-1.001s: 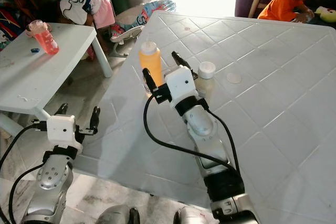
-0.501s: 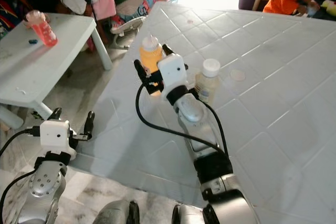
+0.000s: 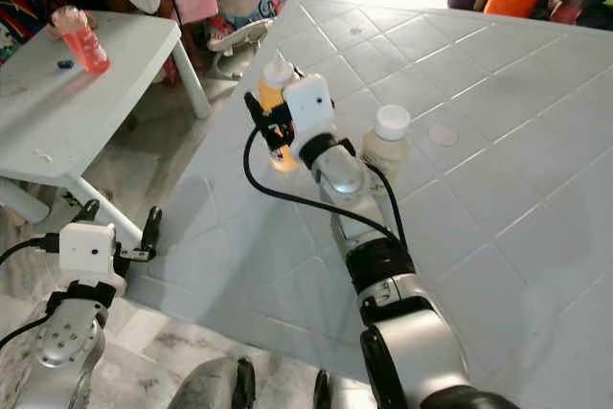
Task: Restocking fridge
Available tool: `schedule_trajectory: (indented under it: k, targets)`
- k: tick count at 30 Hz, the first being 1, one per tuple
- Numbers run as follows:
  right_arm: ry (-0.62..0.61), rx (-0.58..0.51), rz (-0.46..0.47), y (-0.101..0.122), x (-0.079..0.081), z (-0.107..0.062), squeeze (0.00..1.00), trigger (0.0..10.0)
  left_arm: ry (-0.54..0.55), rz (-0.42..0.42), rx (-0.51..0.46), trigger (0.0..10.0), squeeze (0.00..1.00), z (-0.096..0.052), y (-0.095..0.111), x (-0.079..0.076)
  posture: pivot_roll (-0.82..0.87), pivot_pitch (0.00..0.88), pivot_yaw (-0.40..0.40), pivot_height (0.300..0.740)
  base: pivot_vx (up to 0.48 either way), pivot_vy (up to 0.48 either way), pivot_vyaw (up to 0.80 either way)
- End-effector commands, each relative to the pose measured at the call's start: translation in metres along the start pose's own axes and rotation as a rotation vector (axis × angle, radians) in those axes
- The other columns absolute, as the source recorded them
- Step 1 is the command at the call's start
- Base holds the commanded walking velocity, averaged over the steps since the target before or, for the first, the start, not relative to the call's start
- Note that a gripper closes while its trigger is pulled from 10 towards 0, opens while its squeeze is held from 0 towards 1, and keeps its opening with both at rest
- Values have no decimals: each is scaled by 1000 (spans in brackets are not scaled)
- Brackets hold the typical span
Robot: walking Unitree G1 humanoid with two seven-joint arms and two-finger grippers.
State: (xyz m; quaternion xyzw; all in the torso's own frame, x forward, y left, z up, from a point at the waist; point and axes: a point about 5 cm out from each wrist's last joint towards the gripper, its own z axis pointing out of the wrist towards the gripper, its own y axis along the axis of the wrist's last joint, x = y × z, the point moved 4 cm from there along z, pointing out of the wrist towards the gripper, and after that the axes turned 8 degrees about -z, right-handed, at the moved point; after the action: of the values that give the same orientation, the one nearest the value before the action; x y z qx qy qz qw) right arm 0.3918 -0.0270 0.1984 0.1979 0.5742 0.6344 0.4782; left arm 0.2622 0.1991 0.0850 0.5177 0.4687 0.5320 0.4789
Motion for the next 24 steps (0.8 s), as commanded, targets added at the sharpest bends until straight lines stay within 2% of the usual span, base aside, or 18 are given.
schedule_trajectory:
  k: [1, 9, 11, 15, 18, 19, 20, 22, 24]
  targets:
    - [1, -25, 9, 7, 0, 4, 0, 0, 2, 14, 11, 10000, 0, -2, 0, 2, 200, 150, 64, 740, 0, 0, 0]
    - [20, -63, -10, 14, 2, 7, 0, 0, -15, 10, 16, 10000, 0, 1, -1, -5, 189, 136, 62, 740, 0, 0, 0]
    - [29, -58, -18, 14, 3, 7, 0, 1176, -15, 9, 16, 10000, 0, 3, -1, -5, 189, 135, 58, 740, 0, 0, 0]
    - [32, -59, -29, 16, 2, 8, 0, 1216, -11, 8, 15, 10000, 0, 3, -1, -5, 185, 132, 55, 740, 0, 0, 0]
    - [28, -56, -47, 19, 0, 10, 0, 4196, -13, 4, 21, 10000, 0, 2, -3, -8, 174, 129, 53, 740, 0, 0, 0]
    - [29, -57, -48, 20, 1, 9, 0, 7725, -14, 2, 23, 10000, 0, 2, -4, -9, 169, 126, 53, 740, 0, 0, 0]
    - [29, -57, -48, 20, 1, 9, 0, 7725, -14, 2, 23, 10000, 0, 2, -4, -9, 169, 126, 53, 740, 0, 0, 0]
    - [34, -63, -41, 22, 4, 4, 0, 10000, 6, -11, 46, 10000, 0, 4, -9, -10, 150, 120, 53, 740, 0, 0, 0]
    - [37, -68, -35, 23, 7, 0, 0, 10000, 29, -18, 68, 10000, 0, 6, -12, -9, 138, 114, 52, 740, 0, 0, 0]
